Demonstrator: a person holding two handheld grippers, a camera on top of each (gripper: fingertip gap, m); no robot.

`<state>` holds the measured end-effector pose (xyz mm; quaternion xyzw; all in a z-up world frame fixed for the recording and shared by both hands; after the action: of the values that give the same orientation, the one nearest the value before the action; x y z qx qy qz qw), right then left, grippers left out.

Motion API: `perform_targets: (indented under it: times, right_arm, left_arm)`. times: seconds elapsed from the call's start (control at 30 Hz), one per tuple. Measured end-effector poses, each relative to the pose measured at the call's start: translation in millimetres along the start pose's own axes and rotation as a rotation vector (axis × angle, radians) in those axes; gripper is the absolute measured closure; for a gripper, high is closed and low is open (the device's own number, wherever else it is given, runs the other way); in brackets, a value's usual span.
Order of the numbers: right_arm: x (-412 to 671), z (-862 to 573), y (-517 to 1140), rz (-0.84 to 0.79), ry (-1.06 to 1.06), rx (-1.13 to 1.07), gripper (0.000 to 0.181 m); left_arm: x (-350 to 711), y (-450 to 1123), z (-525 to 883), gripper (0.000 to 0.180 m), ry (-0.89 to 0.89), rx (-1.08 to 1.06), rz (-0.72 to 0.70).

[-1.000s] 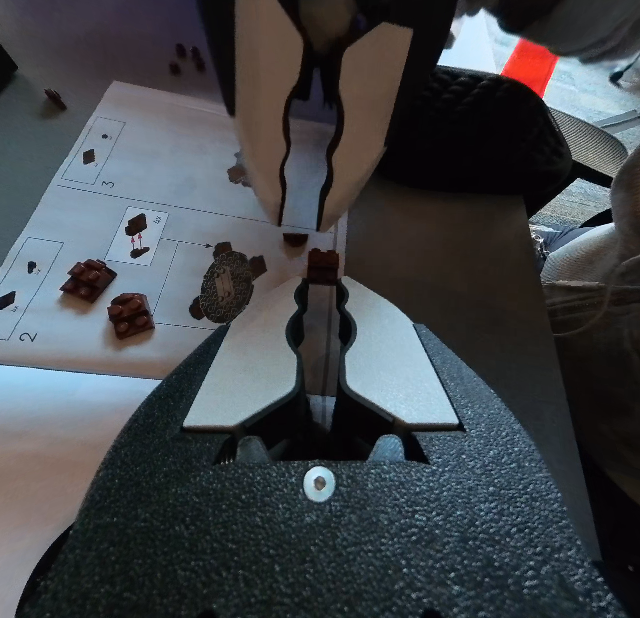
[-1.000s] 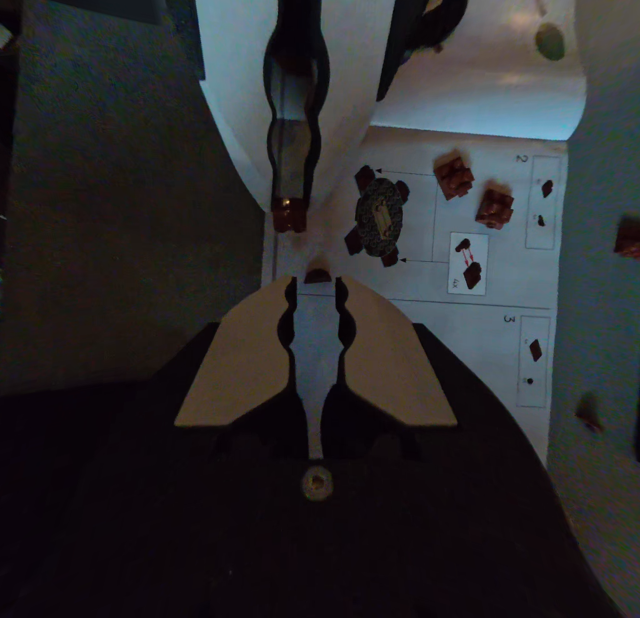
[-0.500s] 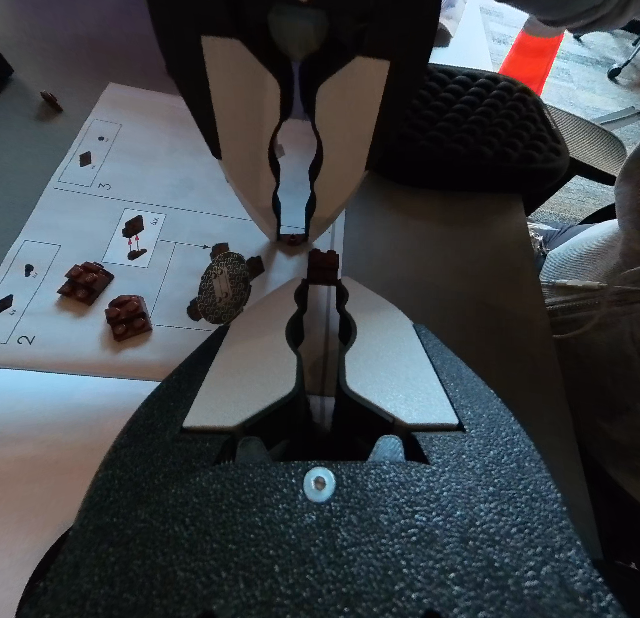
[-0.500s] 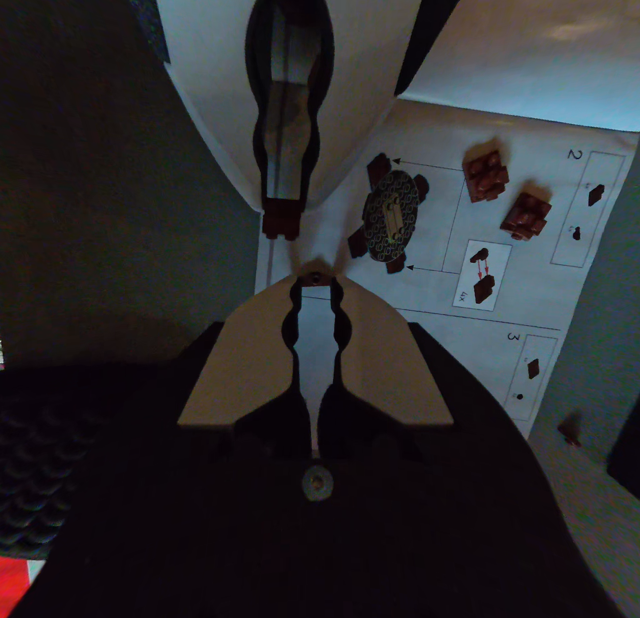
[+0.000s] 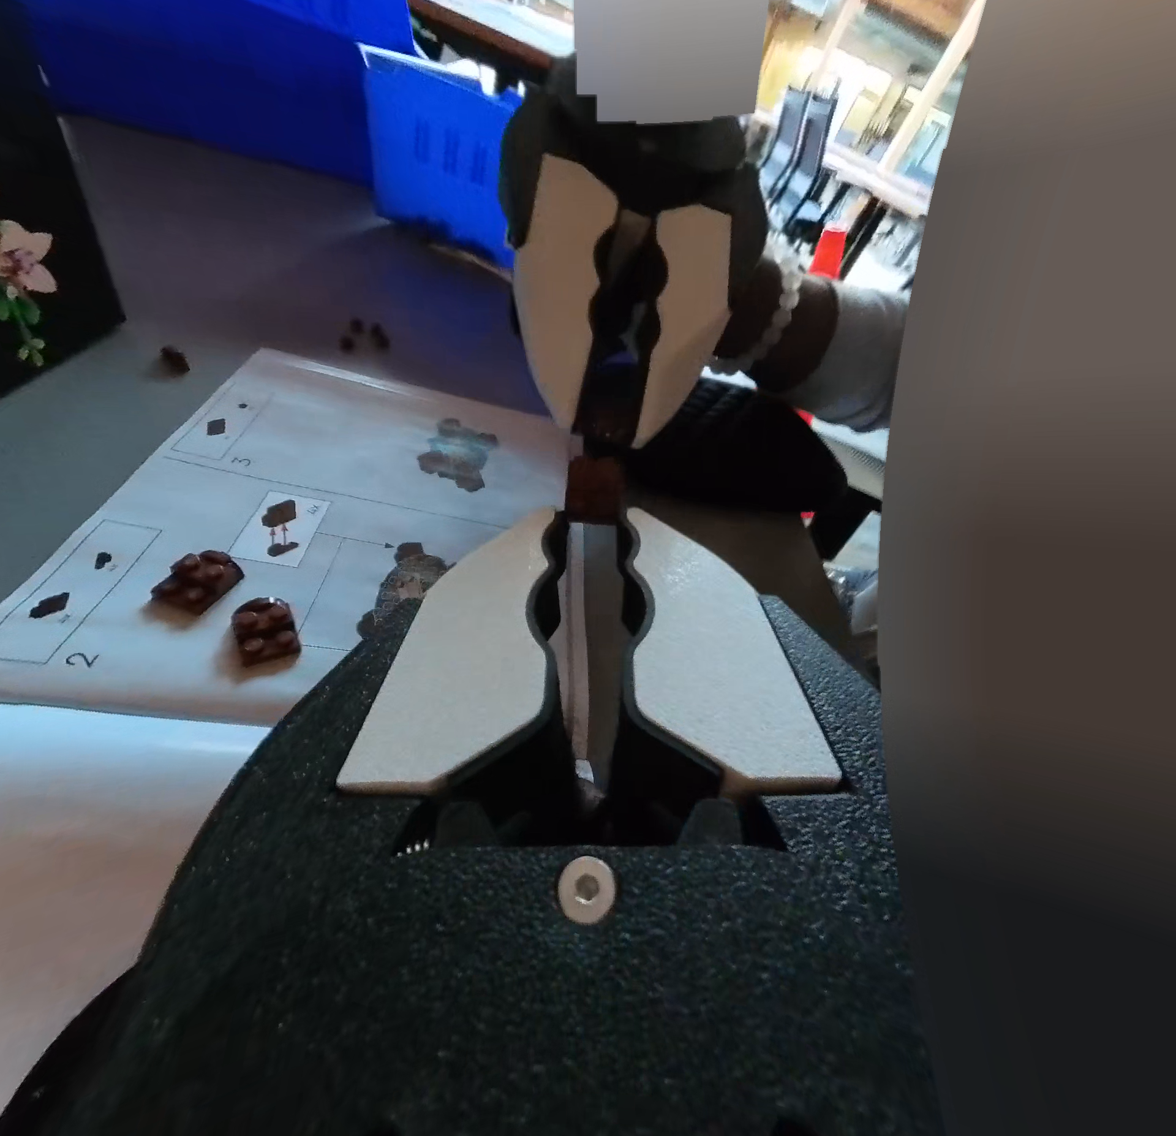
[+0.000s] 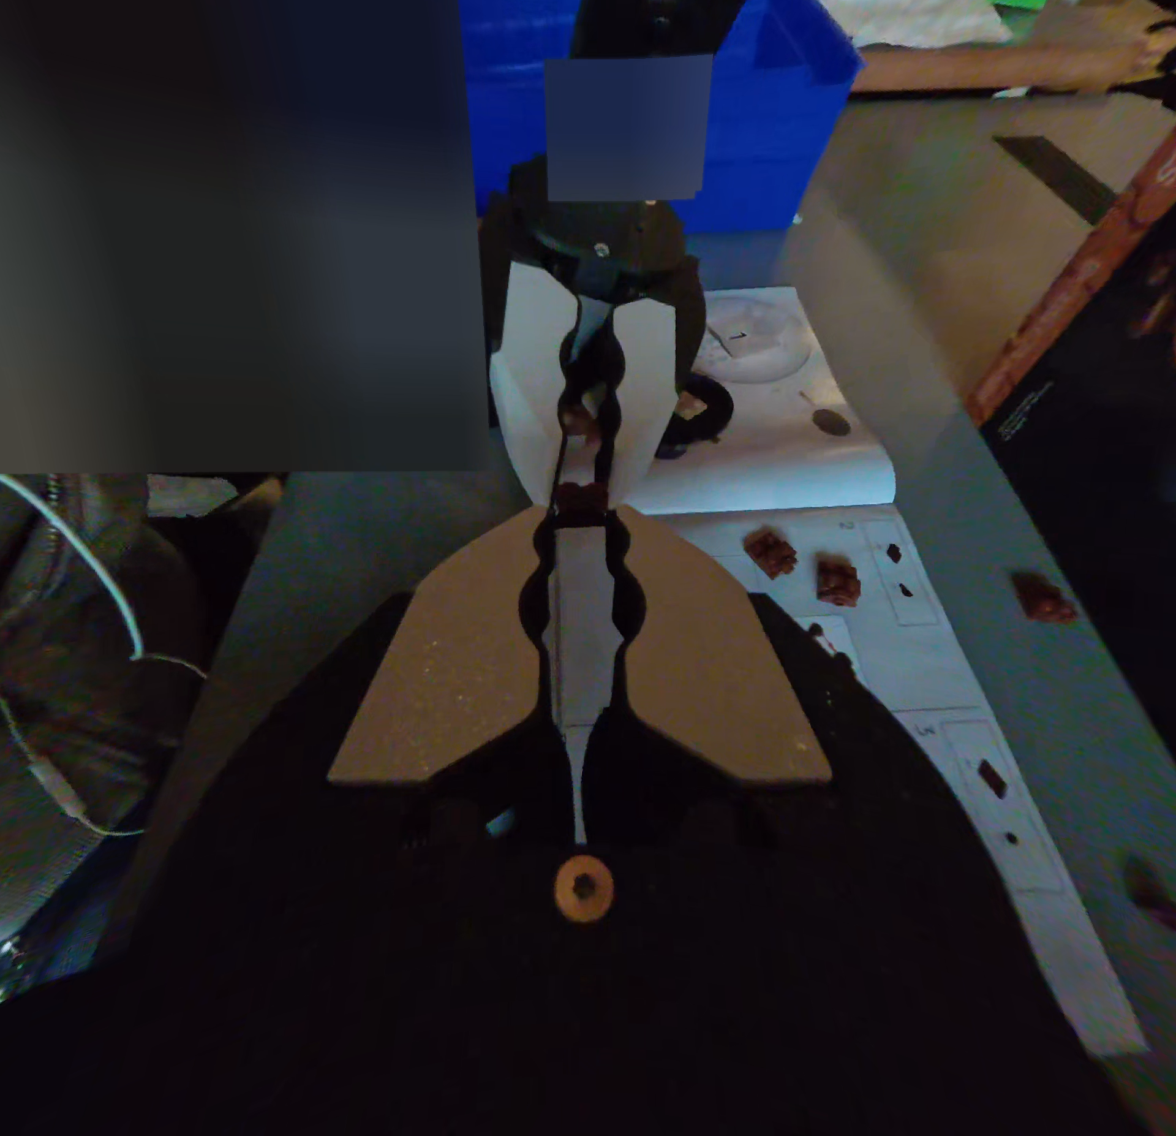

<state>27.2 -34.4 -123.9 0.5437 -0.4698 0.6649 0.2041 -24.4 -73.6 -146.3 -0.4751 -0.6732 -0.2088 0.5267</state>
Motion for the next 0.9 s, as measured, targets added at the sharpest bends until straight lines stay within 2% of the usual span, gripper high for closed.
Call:
perform_targets:
  times: [0.47, 0.9]
  right_arm:
    - [-3.2, 3.4, 2.2, -0.088, 0.032, 0.037, 0.168]
    - [-5.3, 2.1, 6.5, -0.092, 0.031, 0.027, 0.167]
  left_arm:
    - [-2.4, 3.7, -2.8, 0.167, 0.039, 0.007, 0.025]
    - [-1.7, 3.0, -1.7, 0.166, 0.029, 0.007, 0.018]
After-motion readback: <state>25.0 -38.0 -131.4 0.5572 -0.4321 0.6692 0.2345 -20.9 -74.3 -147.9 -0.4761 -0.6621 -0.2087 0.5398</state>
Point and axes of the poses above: each gripper's, where its closed fingertips meet, y out along the fingers, x out of its top, z = x × y across the jaws, the point moved 3 cm from there along -y, back along the fingers, and after that the axes turned 4 degrees about -y, right-handed, at the moved point
